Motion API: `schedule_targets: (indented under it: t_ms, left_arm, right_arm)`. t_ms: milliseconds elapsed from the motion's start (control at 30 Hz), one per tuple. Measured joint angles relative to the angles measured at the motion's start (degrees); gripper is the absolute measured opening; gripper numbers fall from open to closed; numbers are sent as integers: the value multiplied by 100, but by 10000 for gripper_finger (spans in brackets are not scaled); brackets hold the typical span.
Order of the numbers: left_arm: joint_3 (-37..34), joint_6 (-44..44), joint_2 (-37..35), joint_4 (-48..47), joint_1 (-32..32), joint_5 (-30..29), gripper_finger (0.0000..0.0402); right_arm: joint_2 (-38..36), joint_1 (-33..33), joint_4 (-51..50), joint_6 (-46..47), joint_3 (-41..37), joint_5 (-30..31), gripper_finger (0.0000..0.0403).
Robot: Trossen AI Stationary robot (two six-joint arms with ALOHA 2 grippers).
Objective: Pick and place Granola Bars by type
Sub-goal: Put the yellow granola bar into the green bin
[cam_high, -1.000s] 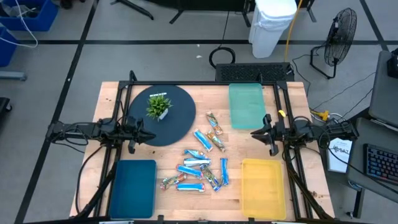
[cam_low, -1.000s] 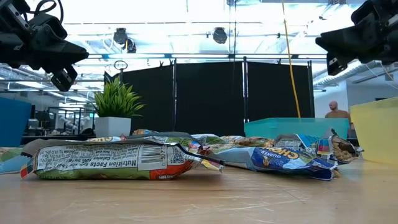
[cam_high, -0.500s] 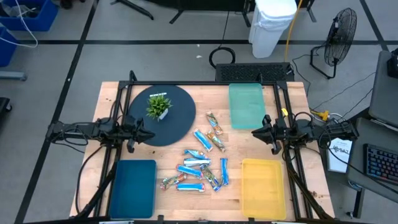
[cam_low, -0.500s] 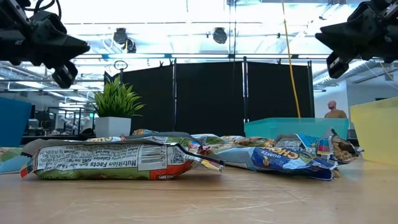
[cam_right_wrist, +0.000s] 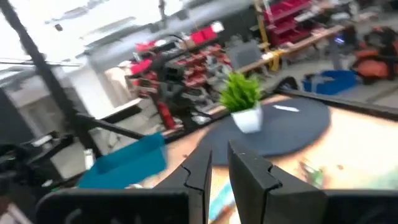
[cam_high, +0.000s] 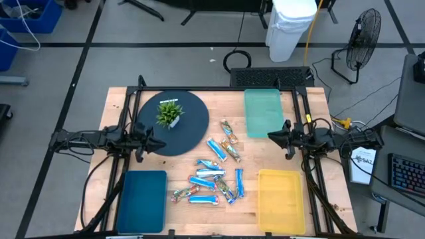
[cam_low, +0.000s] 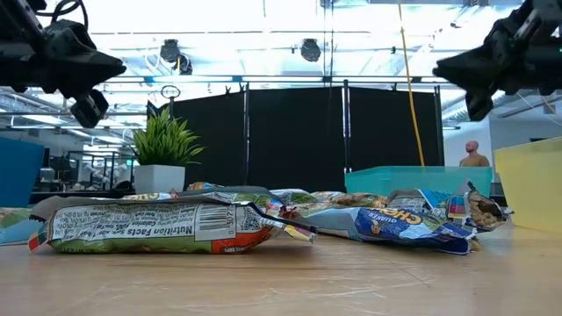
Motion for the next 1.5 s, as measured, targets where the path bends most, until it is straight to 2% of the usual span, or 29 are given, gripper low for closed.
schedule_targets:
  t_ms: [167,333,400,467,500,633,733,833,1000,1133,1300,1500]
  left_arm:
    - [0,-45,0,23,2,-450,31]
    - [0,150,0,22,0,-451,31]
    - [0,340,0,22,2,-447,31]
    - [0,477,0,22,0,-446,31]
    - [0,525,0,22,0,-446,31]
    - [0,587,0,20,0,-446,31]
    - [0,623,0,20,1,-449,31]
    - [0,576,2,-20,0,-445,31]
    - [0,576,2,-17,0,-445,31]
    - [0,585,2,-21,0,-445,31]
    - [0,603,1,-17,2,-445,31]
    - [0,603,2,-17,1,-445,31]
  right_arm:
    - [162,1,-83,-198,0,25,43]
    - [384,-1,58,-572,0,60,43]
    - [587,-3,635,-509,43,288,43]
    - [872,-5,986,-505,314,506,43]
    - [1095,-8,758,-509,485,511,43]
    - [2443,-5,27,-339,2002,707,43]
    - [3906,-50,-1181,-355,3383,1007,44]
    - [5326,-230,-2311,-521,5130,1035,54]
    - [7473,-702,-4787,-668,7803,551,106]
    - [8726,-1137,-6128,-446,9132,103,165]
    - [9690,-1463,-6363,-306,9230,-384,230]
    - [10326,-1687,-5939,-98,8782,155,250]
